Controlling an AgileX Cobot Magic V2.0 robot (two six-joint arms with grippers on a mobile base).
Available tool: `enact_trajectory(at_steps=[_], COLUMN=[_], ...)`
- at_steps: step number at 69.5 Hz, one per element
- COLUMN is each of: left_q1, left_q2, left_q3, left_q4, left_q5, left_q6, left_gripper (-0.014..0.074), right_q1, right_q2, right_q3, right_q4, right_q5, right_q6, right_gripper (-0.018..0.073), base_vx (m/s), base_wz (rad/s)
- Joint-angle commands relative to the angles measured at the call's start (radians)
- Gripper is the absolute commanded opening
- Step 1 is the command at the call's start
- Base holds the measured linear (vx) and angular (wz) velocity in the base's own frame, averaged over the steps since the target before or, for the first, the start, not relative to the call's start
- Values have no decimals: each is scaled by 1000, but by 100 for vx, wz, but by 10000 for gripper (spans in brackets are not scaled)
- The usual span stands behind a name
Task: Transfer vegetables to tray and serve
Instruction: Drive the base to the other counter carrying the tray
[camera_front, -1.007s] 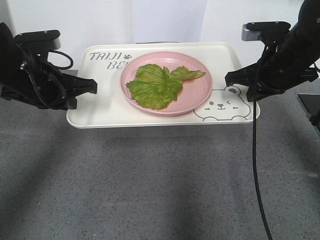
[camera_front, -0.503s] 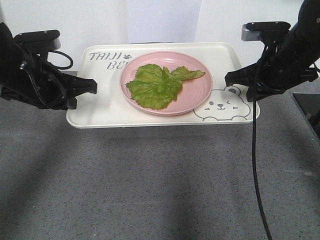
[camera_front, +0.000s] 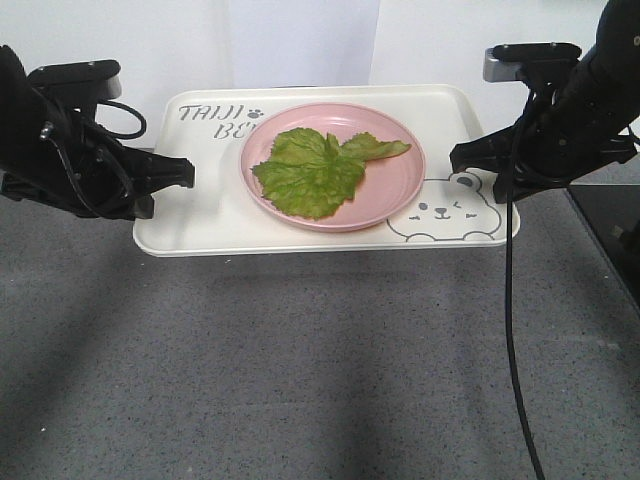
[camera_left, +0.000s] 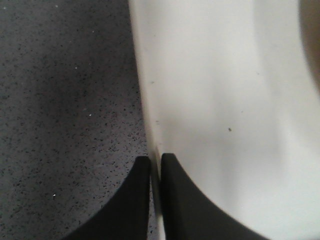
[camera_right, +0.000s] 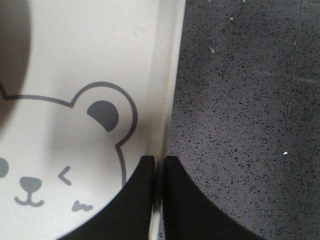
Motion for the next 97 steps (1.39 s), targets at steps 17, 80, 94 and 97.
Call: enact_trajectory(at_steps=[17, 80, 94, 97], left_q1=[-16, -16, -16, -16], left_q2=[-49, -49, -49, -49], left_q3=[-31, -31, -31, -31], left_q4=[-48, -48, -48, -48], left_q5=[-81, -81, -81, -81], left_q6=[19, 19, 19, 19], left_gripper=[-6, -6, -6, -6], right_q1=[10, 10, 10, 10], right_q2=[-50, -50, -50, -50], right_q3=[-31, -31, -31, -31], right_q4=[46, 46, 46, 46], right_q5=[-64, -65, -65, -65], right_q6=[-21, -21, -21, -21], right_gripper=[-4, -4, -4, -4], base_vx=[1, 1, 0, 0], base_wz=[-2, -2, 0, 0])
